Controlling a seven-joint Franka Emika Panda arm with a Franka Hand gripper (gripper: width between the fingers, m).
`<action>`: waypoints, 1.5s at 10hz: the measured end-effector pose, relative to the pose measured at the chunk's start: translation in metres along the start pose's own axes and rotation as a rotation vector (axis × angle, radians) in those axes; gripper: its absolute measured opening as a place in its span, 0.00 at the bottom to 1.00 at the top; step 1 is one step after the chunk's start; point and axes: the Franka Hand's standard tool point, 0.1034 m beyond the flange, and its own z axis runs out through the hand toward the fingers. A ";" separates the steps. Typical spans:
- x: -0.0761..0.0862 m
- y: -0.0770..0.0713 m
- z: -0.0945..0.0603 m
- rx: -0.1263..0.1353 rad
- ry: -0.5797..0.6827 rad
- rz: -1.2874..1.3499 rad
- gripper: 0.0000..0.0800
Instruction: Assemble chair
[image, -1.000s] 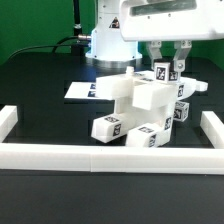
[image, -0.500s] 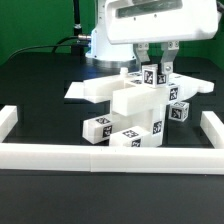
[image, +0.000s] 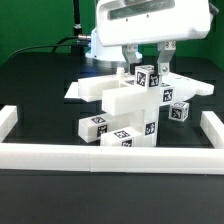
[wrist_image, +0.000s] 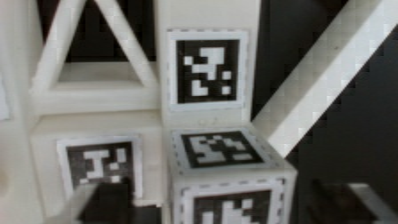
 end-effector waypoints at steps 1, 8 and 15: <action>0.000 0.000 0.000 -0.002 -0.001 -0.011 0.71; -0.007 -0.019 -0.013 -0.065 -0.081 -0.923 0.81; -0.007 -0.011 0.002 -0.101 -0.147 -1.071 0.81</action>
Offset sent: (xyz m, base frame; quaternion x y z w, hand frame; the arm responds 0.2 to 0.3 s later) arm 0.0136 0.0195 0.0072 -0.0342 -0.0831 -0.3600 0.9286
